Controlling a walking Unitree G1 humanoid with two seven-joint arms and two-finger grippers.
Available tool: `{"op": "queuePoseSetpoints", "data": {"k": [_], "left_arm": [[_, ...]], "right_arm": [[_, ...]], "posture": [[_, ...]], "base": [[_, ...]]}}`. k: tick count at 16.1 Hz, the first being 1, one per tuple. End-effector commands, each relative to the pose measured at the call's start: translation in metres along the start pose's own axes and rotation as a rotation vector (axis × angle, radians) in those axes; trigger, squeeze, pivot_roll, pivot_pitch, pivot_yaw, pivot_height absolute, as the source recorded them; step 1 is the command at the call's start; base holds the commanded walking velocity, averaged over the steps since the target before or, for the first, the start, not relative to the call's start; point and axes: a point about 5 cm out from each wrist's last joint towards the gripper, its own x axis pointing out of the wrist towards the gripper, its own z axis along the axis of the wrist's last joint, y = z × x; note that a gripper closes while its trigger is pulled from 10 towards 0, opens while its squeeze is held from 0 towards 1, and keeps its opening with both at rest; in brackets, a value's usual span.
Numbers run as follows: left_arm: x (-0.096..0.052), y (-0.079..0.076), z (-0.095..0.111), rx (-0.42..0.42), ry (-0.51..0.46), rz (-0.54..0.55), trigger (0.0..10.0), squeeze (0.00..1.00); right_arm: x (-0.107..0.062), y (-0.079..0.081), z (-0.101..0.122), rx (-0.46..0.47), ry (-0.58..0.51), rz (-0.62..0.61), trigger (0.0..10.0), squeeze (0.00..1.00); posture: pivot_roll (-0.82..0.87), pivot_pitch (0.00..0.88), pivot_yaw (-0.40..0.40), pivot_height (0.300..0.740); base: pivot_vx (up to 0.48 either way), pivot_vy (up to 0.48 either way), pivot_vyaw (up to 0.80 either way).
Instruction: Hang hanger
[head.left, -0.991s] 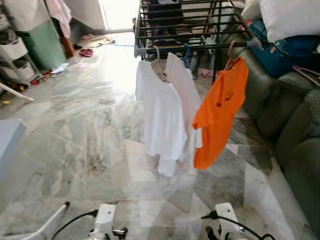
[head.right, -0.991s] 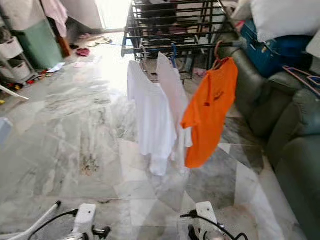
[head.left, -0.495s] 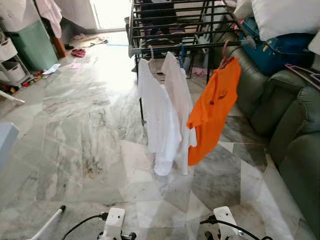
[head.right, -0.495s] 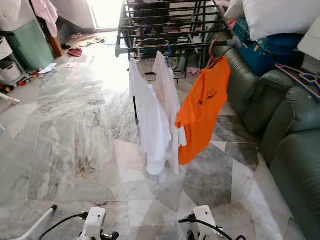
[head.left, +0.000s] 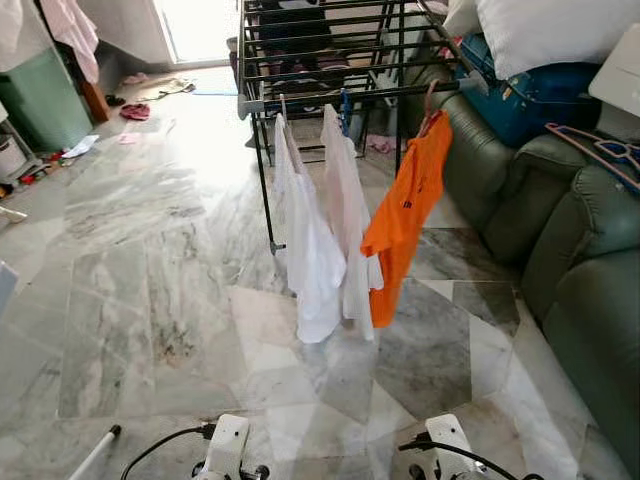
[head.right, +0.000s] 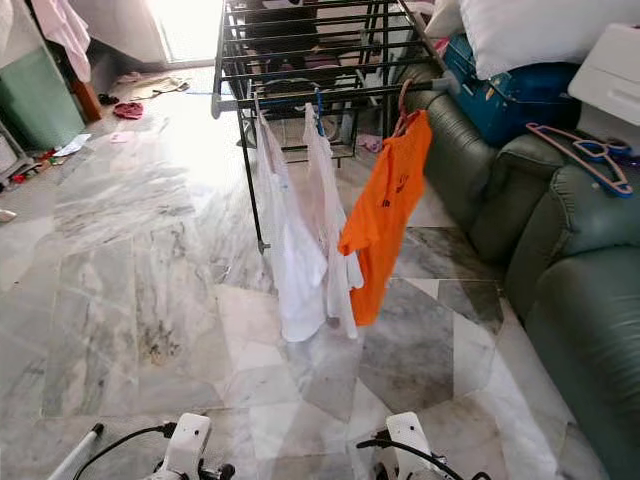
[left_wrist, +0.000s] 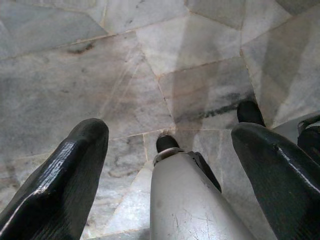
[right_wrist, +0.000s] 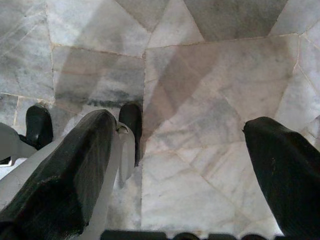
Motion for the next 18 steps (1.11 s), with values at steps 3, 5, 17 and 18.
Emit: {"op": "queuePoseSetpoints", "data": {"k": [3,5,17,18], "left_arm": [[-0.0004,0.0028,-0.0017,0.012,0.006,0.011,10.0,0.00],[-0.0006,0.0031,-0.0031,0.026,0.013,0.012,10.0,0.00],[-0.0008,0.0047,-0.0039,0.065,0.025,0.020,10.0,0.00],[-0.0008,0.0054,-0.0036,0.071,0.022,0.024,10.0,0.00]], "right_arm": [[0.0001,0.0032,-0.0016,-0.012,0.006,0.012,10.0,0.00],[0.0002,0.0032,-0.0001,-0.013,-0.001,0.011,10.0,0.00],[0.0004,0.0070,0.0021,-0.099,-0.011,0.042,10.0,0.00],[0.0004,0.0077,0.0023,-0.109,-0.012,0.046,10.0,0.00]], "posture": [[-0.16,0.000,0.055,0.740],[-0.16,0.000,0.055,0.740],[-0.16,0.000,0.053,0.740],[-0.16,0.000,0.052,0.740]], "base": [[0.000,0.000,-0.75],[0.000,0.000,-0.59],[0.000,0.000,0.40],[0.000,0.000,0.80]]}}
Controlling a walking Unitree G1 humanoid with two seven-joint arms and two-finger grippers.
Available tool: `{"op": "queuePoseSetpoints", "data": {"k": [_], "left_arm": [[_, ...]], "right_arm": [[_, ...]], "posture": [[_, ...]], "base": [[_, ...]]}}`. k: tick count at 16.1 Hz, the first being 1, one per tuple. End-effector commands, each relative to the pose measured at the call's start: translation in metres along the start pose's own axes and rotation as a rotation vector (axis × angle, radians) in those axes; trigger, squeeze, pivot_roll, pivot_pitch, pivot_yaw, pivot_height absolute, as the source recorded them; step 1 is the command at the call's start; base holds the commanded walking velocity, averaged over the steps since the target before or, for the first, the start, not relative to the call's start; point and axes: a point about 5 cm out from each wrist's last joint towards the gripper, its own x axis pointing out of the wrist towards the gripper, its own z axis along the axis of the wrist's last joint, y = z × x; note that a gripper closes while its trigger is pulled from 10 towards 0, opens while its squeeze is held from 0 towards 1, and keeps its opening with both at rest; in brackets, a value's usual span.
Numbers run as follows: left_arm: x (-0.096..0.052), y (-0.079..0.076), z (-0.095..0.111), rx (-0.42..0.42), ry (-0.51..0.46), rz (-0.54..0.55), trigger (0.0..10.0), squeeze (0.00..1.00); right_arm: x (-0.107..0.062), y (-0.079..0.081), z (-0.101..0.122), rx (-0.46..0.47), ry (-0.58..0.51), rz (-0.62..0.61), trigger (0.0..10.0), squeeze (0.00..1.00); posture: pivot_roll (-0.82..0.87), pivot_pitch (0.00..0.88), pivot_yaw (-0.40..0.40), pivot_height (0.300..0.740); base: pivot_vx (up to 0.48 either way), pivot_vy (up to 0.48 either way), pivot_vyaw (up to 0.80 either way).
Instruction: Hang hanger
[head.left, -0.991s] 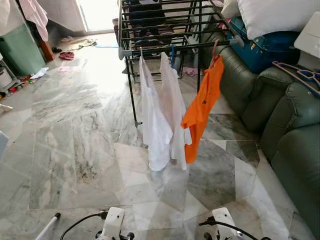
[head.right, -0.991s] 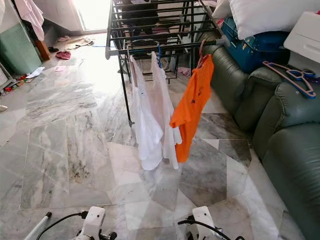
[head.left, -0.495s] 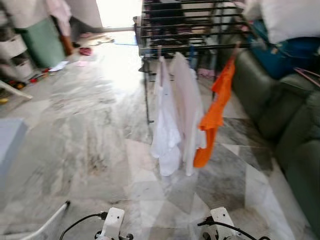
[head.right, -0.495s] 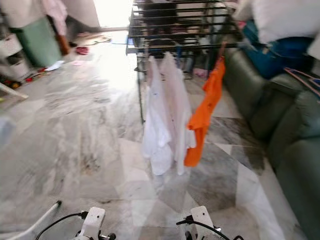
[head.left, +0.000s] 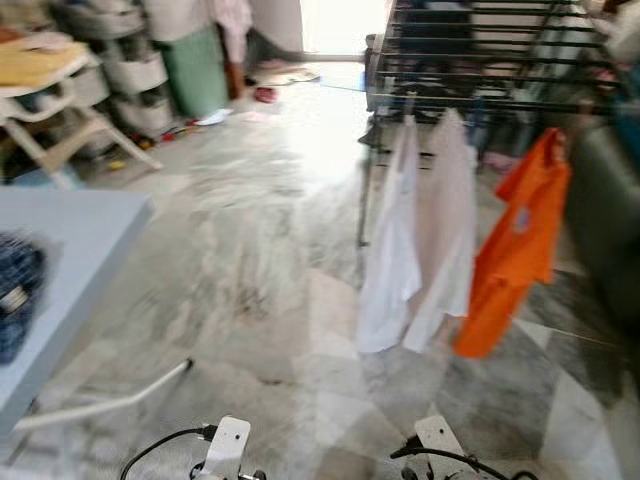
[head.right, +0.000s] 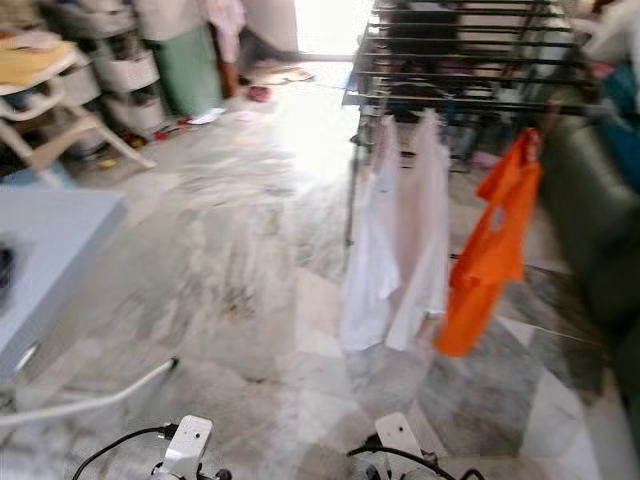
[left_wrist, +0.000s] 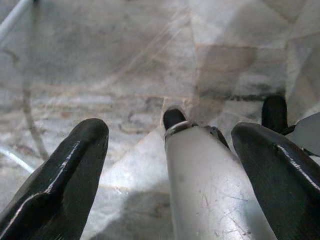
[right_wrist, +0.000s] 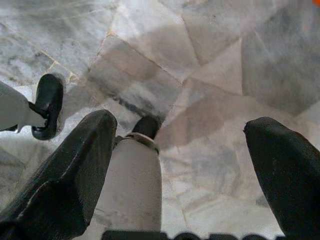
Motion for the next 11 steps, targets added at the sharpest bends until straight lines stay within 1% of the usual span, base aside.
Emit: {"op": "queuePoseSetpoints", "data": {"k": [1,8,9,11], "left_arm": [[-0.0004,0.0039,-0.0001,0.009,0.000,0.019,10.0,0.00],[-0.0006,0.0068,0.0003,-0.018,-0.005,0.041,10.0,0.00],[-0.0006,0.0070,0.0007,-0.024,-0.009,0.041,10.0,0.00],[-0.0007,0.0073,0.0008,-0.055,-0.017,0.044,10.0,0.00]], "right_arm": [[0.0001,0.0004,0.0010,-0.007,-0.004,0.004,10.0,0.00],[0.0002,0.0018,0.0012,-0.024,-0.003,0.011,10.0,0.00],[0.0002,0.0016,0.0012,-0.020,-0.005,0.010,10.0,0.00],[0.0002,0.0017,0.0015,-0.019,-0.007,0.012,10.0,0.00]], "posture": [[-0.16,0.000,0.050,0.740],[-0.16,0.000,0.046,0.740],[-0.15,0.000,0.044,0.740],[-0.15,0.000,0.037,0.740]], "base": [[0.000,0.000,0.80],[0.000,0.000,0.78],[0.000,0.000,0.48],[0.000,0.000,0.00]]}}
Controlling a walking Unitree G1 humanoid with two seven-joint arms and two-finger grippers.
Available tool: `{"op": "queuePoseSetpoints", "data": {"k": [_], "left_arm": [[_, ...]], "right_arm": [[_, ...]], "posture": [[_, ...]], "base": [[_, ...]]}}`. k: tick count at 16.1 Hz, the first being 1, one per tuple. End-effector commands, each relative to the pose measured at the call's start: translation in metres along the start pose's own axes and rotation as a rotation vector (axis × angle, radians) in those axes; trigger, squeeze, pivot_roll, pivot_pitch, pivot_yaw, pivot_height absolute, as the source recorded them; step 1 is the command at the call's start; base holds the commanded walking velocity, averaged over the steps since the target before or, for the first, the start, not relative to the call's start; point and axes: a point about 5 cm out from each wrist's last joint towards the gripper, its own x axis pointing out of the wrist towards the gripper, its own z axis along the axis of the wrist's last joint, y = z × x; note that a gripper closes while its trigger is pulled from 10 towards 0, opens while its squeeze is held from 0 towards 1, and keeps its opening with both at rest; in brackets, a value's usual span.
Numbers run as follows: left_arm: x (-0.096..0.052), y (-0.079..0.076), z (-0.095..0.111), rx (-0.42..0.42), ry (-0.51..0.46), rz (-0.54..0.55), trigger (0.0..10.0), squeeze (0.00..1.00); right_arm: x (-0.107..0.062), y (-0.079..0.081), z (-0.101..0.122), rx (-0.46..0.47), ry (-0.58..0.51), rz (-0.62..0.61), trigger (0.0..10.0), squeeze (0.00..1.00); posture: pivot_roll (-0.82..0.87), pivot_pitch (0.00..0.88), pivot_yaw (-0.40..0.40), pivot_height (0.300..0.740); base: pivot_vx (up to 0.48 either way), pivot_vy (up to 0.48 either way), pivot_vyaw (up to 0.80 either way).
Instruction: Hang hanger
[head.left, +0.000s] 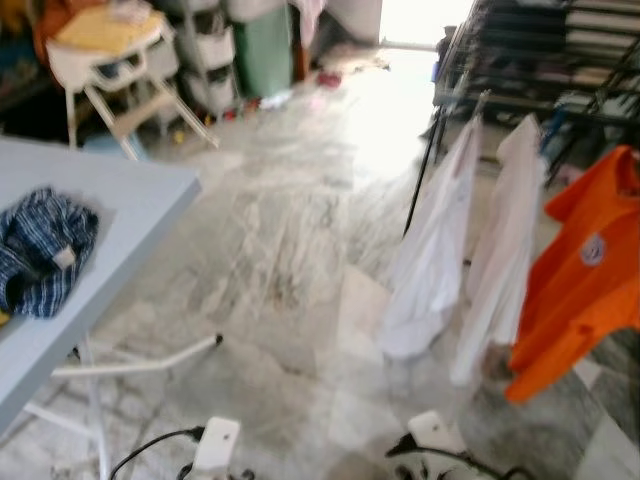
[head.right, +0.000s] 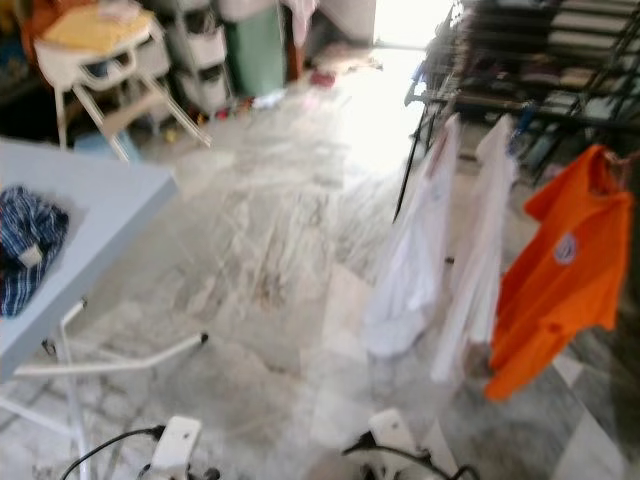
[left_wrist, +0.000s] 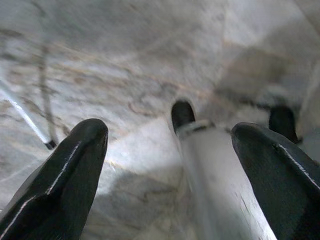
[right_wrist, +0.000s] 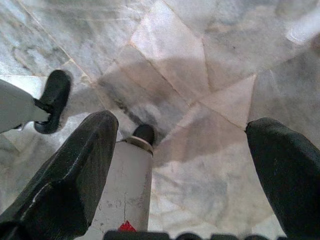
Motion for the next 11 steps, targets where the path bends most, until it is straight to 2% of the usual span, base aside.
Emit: {"op": "queuePoseSetpoints", "data": {"k": [1,6,9,11], "left_arm": [[0.000,-0.002,0.001,-0.012,-0.007,0.002,10.0,0.00],[0.000,0.001,0.000,-0.076,-0.006,0.056,10.0,0.00],[0.000,0.003,0.000,-0.104,-0.004,0.072,10.0,0.00],[0.000,0.005,0.000,-0.119,-0.004,0.080,10.0,0.00]], "right_arm": [[-0.001,-0.002,-0.004,-0.001,0.011,0.001,10.0,0.00],[-0.001,0.000,-0.004,-0.057,0.007,0.032,10.0,0.00],[0.000,0.002,0.003,-0.083,-0.006,0.047,10.0,0.00],[0.001,0.004,0.011,-0.091,-0.021,0.052,10.0,0.00]], "posture": [[-0.15,0.000,0.034,0.740],[-0.11,0.000,-0.010,0.740],[-0.09,0.000,-0.029,0.740],[-0.07,0.000,-0.037,0.740]], "base": [[0.000,0.000,0.00],[0.000,0.000,0.00],[0.000,0.000,0.57],[0.000,0.000,0.00]]}}
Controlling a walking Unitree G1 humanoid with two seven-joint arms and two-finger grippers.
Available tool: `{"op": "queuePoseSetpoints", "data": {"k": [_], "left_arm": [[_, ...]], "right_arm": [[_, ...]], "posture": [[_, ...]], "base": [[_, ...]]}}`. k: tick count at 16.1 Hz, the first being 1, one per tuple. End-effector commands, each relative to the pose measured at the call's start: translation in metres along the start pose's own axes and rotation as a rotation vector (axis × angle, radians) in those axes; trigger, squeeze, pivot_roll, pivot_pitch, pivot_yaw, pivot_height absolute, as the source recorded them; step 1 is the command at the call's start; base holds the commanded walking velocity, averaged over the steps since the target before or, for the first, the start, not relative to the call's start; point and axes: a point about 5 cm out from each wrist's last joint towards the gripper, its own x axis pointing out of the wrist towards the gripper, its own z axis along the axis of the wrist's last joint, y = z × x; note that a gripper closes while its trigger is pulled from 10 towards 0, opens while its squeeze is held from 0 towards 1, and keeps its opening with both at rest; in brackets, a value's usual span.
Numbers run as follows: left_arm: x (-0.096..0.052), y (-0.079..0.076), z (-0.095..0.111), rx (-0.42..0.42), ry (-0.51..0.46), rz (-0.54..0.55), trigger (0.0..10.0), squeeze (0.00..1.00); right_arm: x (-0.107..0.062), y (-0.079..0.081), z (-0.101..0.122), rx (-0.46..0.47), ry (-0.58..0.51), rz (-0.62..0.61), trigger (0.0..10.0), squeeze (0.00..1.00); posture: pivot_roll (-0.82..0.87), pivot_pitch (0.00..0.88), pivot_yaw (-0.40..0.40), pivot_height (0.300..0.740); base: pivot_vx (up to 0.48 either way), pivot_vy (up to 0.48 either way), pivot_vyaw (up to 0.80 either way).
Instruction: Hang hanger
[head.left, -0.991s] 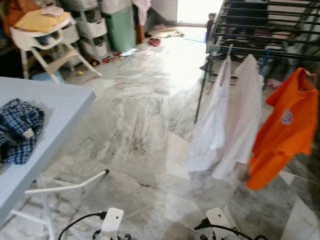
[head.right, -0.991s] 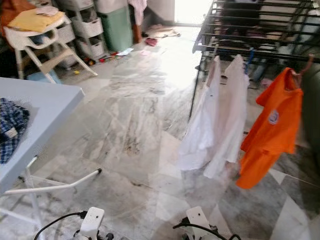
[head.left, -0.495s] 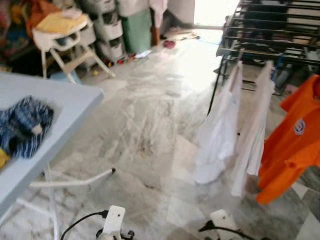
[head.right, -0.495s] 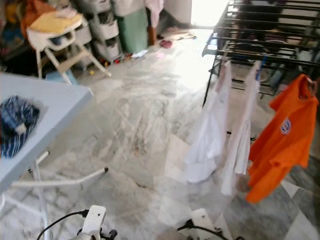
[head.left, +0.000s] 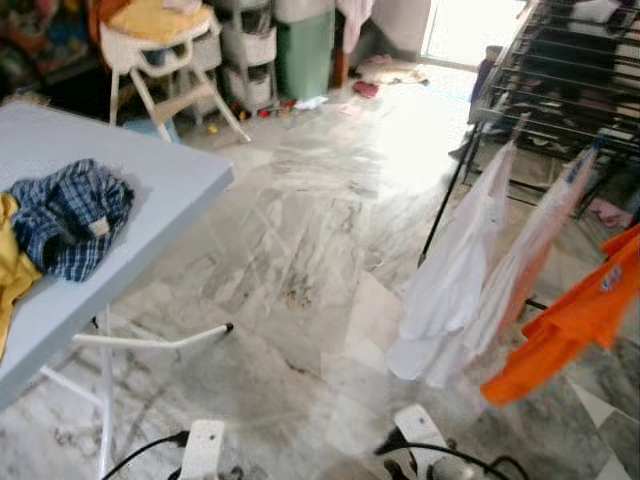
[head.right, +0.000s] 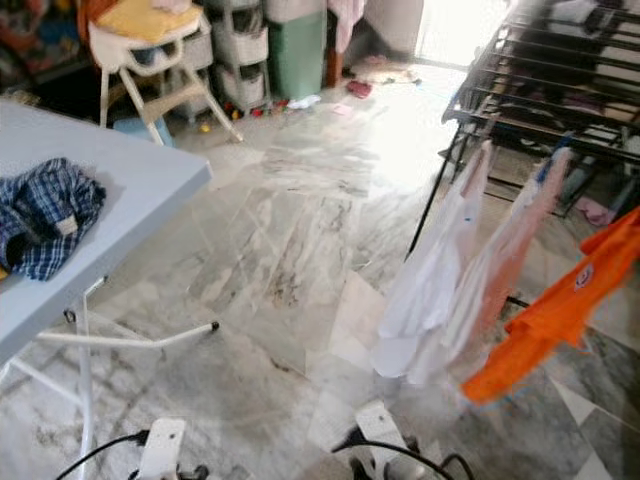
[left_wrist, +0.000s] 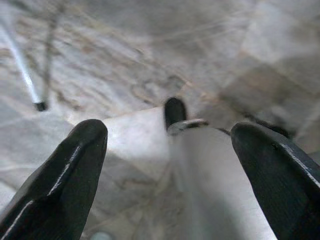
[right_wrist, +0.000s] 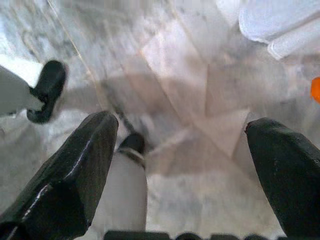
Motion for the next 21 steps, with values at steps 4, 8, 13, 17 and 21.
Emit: {"op": "queuePoseSetpoints", "data": {"k": [4,8,13,17,21], "left_arm": [[0.001,0.001,0.007,0.008,-0.021,0.004,10.0,0.00],[0.000,0.007,0.011,0.048,-0.047,0.028,10.0,0.00],[0.000,0.009,0.015,0.104,-0.067,0.031,10.0,0.00],[0.000,0.006,0.015,0.055,-0.078,0.005,10.0,0.00],[0.001,0.003,0.014,0.029,-0.071,-0.004,10.0,0.00]], "right_arm": [[0.000,-0.003,0.005,0.031,-0.015,-0.031,10.0,0.00],[0.000,-0.010,0.015,0.172,-0.069,-0.088,10.0,0.00],[0.001,-0.011,0.019,0.232,-0.086,-0.117,10.0,0.00],[0.000,-0.010,0.011,0.207,-0.069,-0.112,10.0,0.00],[-0.001,-0.011,0.010,0.175,-0.069,-0.107,10.0,0.00]], "posture": [[-0.07,0.000,-0.020,0.740],[-0.10,0.000,0.021,0.740],[-0.14,0.000,0.077,0.740],[-0.15,0.000,0.073,0.740],[-0.15,0.000,0.063,0.740]], "base": [[0.000,0.000,0.00],[0.000,0.000,0.00],[0.000,0.000,0.00],[0.000,0.000,0.00],[0.274,0.000,0.00]]}}
